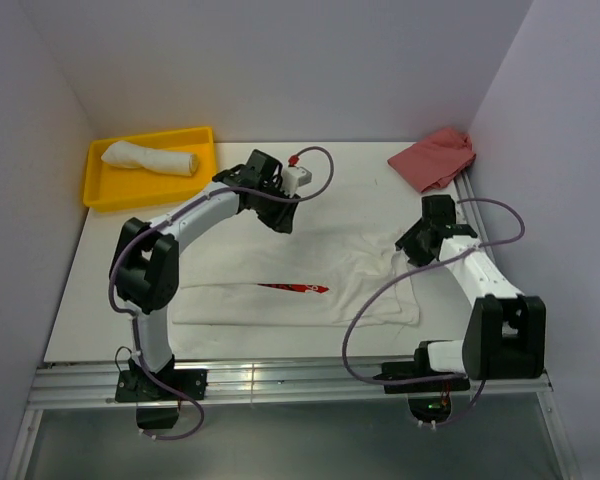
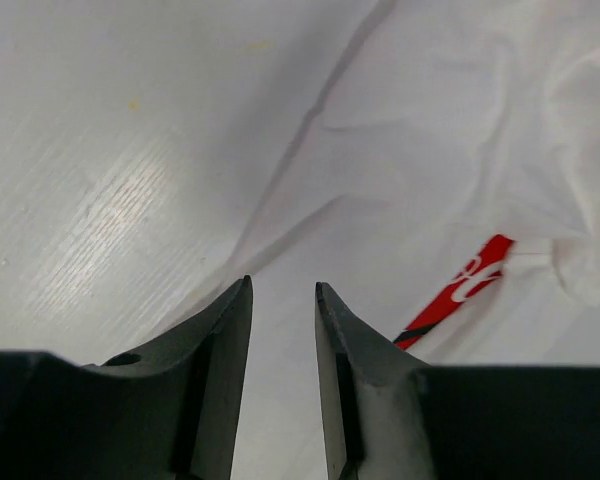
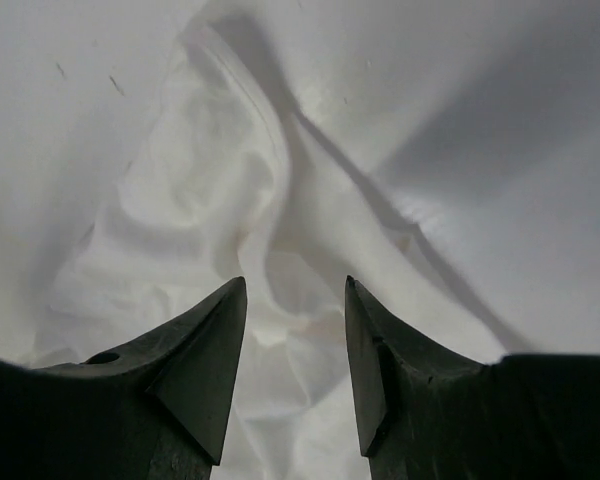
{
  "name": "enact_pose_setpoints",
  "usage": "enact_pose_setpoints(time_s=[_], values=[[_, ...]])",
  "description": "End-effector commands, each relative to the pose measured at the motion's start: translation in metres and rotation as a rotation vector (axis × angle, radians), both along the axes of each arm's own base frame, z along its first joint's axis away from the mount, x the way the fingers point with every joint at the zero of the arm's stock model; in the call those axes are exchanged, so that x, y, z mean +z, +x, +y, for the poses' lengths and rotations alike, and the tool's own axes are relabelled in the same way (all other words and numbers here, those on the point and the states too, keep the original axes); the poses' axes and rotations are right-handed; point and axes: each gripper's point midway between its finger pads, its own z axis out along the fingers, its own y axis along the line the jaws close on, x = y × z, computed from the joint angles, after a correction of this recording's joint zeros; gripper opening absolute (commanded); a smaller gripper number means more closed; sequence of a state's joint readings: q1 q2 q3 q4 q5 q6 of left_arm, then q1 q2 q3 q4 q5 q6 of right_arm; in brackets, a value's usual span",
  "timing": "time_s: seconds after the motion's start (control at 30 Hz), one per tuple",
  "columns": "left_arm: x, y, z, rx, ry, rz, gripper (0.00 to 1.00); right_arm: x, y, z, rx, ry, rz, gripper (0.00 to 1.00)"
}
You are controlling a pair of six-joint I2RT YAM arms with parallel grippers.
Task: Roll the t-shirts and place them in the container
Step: Fold the tshirt
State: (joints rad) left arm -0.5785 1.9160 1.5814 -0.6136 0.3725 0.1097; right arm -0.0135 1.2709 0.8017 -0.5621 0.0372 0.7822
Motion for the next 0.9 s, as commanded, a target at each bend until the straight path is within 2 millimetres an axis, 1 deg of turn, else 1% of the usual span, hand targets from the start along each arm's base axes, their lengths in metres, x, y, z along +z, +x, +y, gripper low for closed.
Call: enact_pose_setpoints(time_s=[0.0, 0.03, 0.07, 0.2, 0.23, 0.27, 0.33, 0.37, 0.4, 0.43, 0.47, 0.5, 0.53, 0.57, 0.6, 0.63, 0.67, 0.7, 0.73, 0.77, 0.8, 0.83, 0.87], values=[[-0.024, 0.001, 0.01, 0.031, 0.065, 0.032, 0.37, 0.012, 0.049, -0.001, 0.06, 0.018, -0.09, 0.51], [-0.03, 0.003, 0.016, 0.044, 0.084, 0.035, 0.36, 0.016, 0.061, -0.002, 0.072, 0.017, -0.108, 0.51], [-0.035, 0.004, 0.019, 0.052, 0.095, 0.042, 0.35, 0.005, 0.066, -0.005, 0.072, 0.02, -0.076, 0.51], [-0.048, 0.007, 0.035, 0.087, 0.115, 0.079, 0.34, -0.008, 0.085, -0.009, 0.084, 0.03, -0.054, 0.48], [-0.052, 0.008, 0.04, 0.097, 0.118, 0.094, 0.33, -0.007, 0.091, -0.01, 0.087, 0.031, -0.061, 0.48], [-0.057, 0.008, 0.043, 0.1, 0.125, 0.106, 0.33, -0.016, 0.093, -0.011, 0.087, 0.036, -0.041, 0.47], [-0.064, 0.007, 0.049, 0.108, 0.137, 0.117, 0.33, -0.019, 0.1, -0.013, 0.089, 0.042, -0.041, 0.47], [-0.067, 0.008, 0.051, 0.111, 0.143, 0.118, 0.32, -0.025, 0.103, -0.015, 0.087, 0.048, -0.031, 0.45], [-0.07, 0.009, 0.053, 0.117, 0.157, 0.113, 0.32, -0.027, 0.105, -0.018, 0.079, 0.056, -0.031, 0.4], [-0.073, 0.01, 0.055, 0.121, 0.162, 0.11, 0.32, -0.025, 0.111, -0.019, 0.084, 0.062, -0.047, 0.35], [-0.078, 0.01, 0.057, 0.124, 0.174, 0.116, 0.31, -0.029, 0.113, -0.02, 0.082, 0.069, -0.038, 0.28], [-0.08, 0.012, 0.058, 0.13, 0.178, 0.116, 0.31, -0.029, 0.115, -0.021, 0.08, 0.071, -0.04, 0.15], [-0.082, 0.014, 0.06, 0.136, 0.186, 0.113, 0.3, -0.026, 0.121, -0.024, 0.08, 0.071, -0.051, 0.1], [-0.087, 0.014, 0.062, 0.14, 0.195, 0.118, 0.29, -0.028, 0.123, -0.025, 0.079, 0.074, -0.045, 0.05], [-0.089, 0.016, 0.063, 0.146, 0.201, 0.116, 0.28, -0.028, 0.125, -0.026, 0.078, 0.075, -0.043, 0.04], [-0.091, 0.018, 0.065, 0.156, 0.207, 0.116, 0.27, -0.022, 0.131, -0.03, 0.079, 0.069, -0.055, 0.04], [-0.094, 0.02, 0.067, 0.162, 0.214, 0.116, 0.26, -0.025, 0.132, -0.032, 0.075, 0.072, -0.046, 0.02], [-0.097, 0.02, 0.067, 0.164, 0.218, 0.115, 0.25, -0.023, 0.135, -0.033, 0.073, 0.075, -0.051, 0.01], [-0.097, 0.022, 0.07, 0.175, 0.22, 0.112, 0.25, -0.016, 0.141, -0.036, 0.075, 0.07, -0.067, 0.0], [-0.1, 0.023, 0.072, 0.18, 0.229, 0.113, 0.24, -0.019, 0.143, -0.039, 0.07, 0.071, -0.055, 0.0], [-0.101, 0.025, 0.072, 0.185, 0.231, 0.11, 0.23, -0.017, 0.146, -0.041, 0.071, 0.068, -0.056, 0.01], [-0.102, 0.026, 0.074, 0.194, 0.232, 0.111, 0.23, -0.012, 0.152, -0.043, 0.074, 0.06, -0.065, 0.0], [-0.102, 0.028, 0.075, 0.198, 0.236, 0.107, 0.22, -0.014, 0.154, -0.045, 0.074, 0.057, -0.057, 0.01]])
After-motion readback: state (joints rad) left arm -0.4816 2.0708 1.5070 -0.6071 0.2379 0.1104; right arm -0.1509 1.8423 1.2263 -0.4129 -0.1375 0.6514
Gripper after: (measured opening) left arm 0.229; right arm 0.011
